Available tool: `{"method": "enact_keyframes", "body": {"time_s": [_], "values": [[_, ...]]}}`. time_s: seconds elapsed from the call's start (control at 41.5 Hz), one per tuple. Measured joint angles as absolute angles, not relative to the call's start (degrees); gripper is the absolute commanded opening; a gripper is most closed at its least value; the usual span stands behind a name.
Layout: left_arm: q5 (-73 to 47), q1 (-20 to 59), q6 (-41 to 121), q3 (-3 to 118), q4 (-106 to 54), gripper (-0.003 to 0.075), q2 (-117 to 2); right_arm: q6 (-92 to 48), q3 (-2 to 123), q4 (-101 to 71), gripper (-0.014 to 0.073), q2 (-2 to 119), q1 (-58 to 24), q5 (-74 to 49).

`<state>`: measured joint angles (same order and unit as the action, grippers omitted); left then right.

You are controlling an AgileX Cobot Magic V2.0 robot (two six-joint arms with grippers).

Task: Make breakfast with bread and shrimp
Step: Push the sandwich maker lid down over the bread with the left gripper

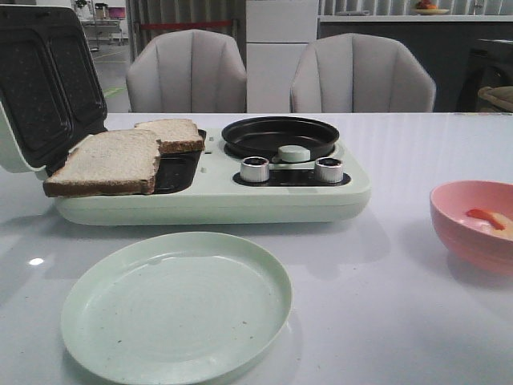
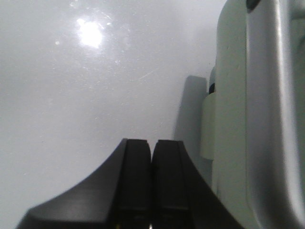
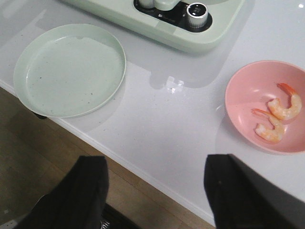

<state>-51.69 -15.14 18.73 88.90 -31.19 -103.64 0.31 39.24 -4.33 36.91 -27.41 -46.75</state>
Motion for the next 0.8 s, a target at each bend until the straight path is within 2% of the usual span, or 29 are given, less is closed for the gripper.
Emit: {"method": "enact_keyframes", "body": {"time_s": [0.289,0.627,0.795], "values": [[-52.38,-13.9,29.21,89.9,-43.92,0.0101,-104.8,0.31,39.24,-4.33,0.0536,36.91,-27.41,-46.75],[-57.7,-5.5,30.96,89.62,-45.59,0.0101,-104.45,0.31,39.24,-4.33,0.0536,36.91,-27.41,-46.75],[-55.84,-0.99,33.42,83.37,-45.4,0.0101,-98.78,0.31,39.24,-4.33,0.0536,36.91,-27.41,-46.75]]}}
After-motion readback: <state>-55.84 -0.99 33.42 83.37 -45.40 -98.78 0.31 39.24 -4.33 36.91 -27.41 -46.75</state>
